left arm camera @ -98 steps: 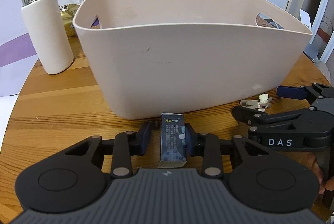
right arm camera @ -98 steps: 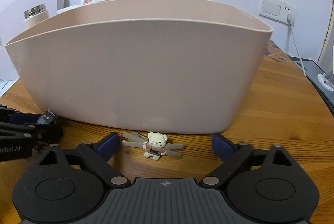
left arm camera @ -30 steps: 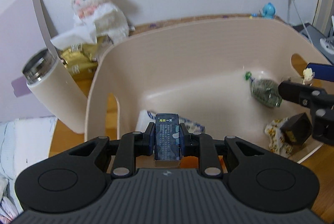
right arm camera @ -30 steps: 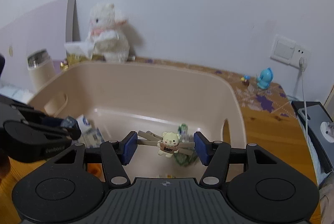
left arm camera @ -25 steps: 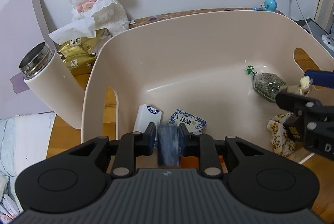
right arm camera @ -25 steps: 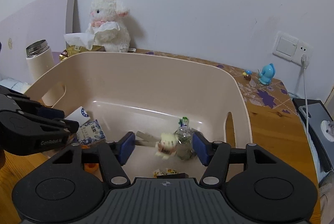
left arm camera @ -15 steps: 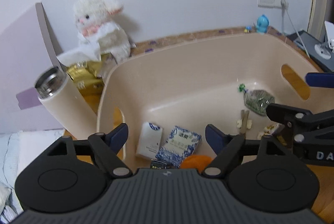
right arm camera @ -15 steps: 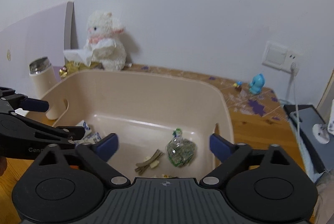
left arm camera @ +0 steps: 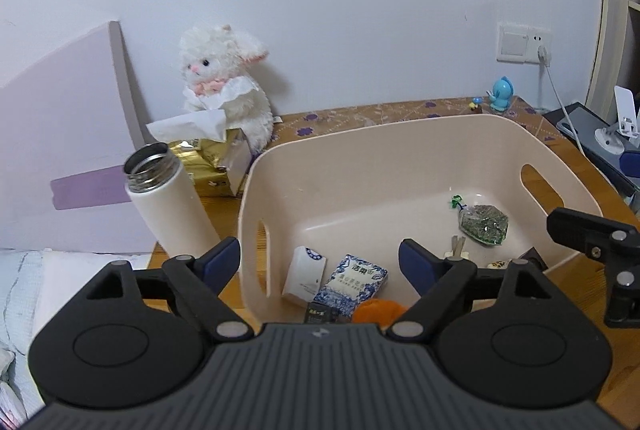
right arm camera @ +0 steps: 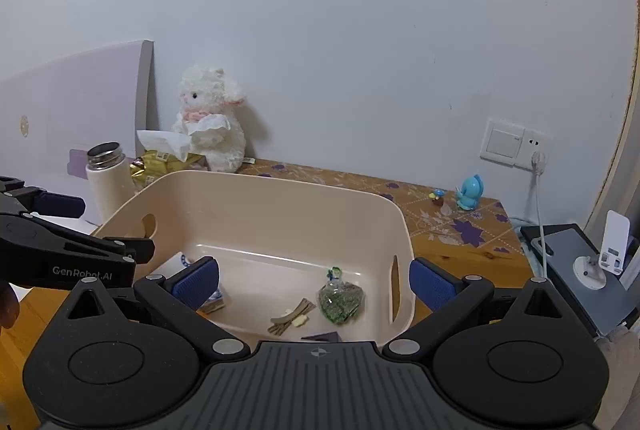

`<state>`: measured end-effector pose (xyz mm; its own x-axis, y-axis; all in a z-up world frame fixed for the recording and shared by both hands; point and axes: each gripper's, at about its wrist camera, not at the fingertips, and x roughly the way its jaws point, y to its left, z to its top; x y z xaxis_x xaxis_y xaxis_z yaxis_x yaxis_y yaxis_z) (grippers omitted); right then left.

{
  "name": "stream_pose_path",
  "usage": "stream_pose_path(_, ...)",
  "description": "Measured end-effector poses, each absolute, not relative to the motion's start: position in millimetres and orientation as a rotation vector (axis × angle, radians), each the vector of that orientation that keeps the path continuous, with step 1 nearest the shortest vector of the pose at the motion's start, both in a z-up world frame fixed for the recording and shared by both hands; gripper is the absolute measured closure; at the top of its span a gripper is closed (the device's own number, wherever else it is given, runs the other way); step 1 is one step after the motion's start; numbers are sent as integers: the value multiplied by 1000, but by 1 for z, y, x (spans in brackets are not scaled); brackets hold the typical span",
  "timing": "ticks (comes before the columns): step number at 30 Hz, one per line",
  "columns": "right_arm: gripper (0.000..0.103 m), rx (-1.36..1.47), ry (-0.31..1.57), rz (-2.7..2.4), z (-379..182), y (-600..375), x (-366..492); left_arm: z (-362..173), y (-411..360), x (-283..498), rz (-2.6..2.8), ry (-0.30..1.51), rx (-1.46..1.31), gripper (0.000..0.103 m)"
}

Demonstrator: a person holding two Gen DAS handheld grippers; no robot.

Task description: Organize objects

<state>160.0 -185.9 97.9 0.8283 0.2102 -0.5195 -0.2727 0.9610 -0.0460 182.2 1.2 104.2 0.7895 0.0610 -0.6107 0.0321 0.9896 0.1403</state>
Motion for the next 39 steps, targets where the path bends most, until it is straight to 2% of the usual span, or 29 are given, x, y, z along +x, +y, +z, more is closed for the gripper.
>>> stream_pose_path(39, 0, -75, 542, 286, 87, -225, 28, 109, 15, 19, -7, 581, 58, 14)
